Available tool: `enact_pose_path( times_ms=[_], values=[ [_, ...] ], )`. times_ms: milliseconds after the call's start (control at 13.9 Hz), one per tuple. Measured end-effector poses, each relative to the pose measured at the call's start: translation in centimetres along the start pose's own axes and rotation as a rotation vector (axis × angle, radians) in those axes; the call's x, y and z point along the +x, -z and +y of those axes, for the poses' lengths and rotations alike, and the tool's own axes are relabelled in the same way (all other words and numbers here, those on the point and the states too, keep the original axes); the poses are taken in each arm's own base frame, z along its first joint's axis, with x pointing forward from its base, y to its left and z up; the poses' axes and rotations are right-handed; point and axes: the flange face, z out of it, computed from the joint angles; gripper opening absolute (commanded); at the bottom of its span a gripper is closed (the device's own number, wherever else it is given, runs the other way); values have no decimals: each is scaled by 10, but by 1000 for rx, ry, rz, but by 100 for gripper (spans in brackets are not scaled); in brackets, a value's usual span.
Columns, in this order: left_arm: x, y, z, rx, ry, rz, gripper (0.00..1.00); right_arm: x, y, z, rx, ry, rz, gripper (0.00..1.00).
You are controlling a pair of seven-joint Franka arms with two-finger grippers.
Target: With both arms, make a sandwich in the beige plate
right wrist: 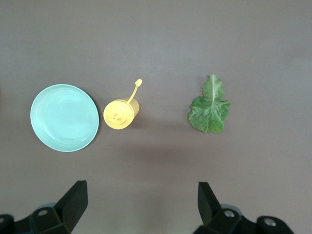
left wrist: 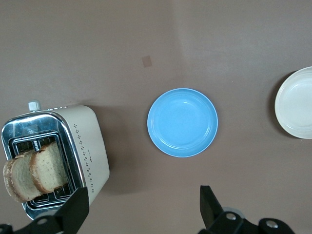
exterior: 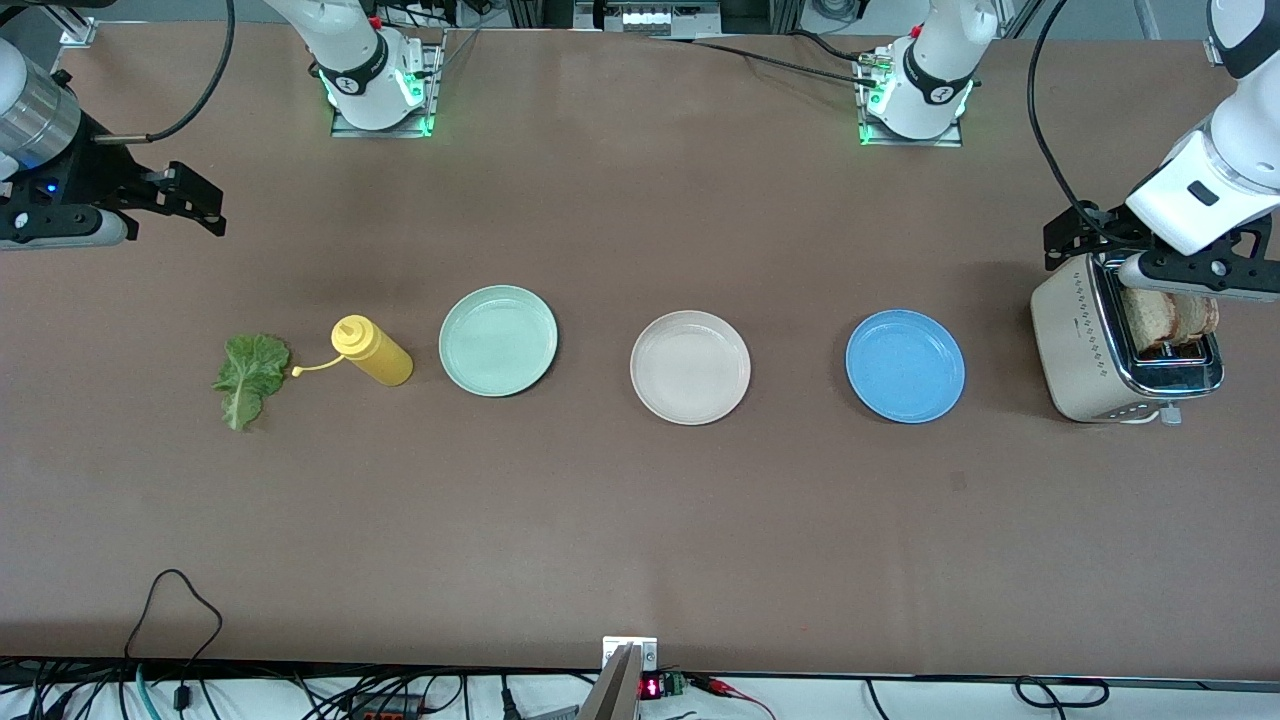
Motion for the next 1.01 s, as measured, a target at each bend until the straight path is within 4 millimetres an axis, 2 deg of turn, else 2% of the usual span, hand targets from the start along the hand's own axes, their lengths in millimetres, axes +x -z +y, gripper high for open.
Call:
enact_pose_path(
  times_ms=[431,1006],
  values=[
    [0,0,0,0,1,-4,100,12,-1,3,3,-4,22,100],
    [-4,-3,0,-2,1,-38,100,13,-2,3,3,-4,15,100]
  ],
)
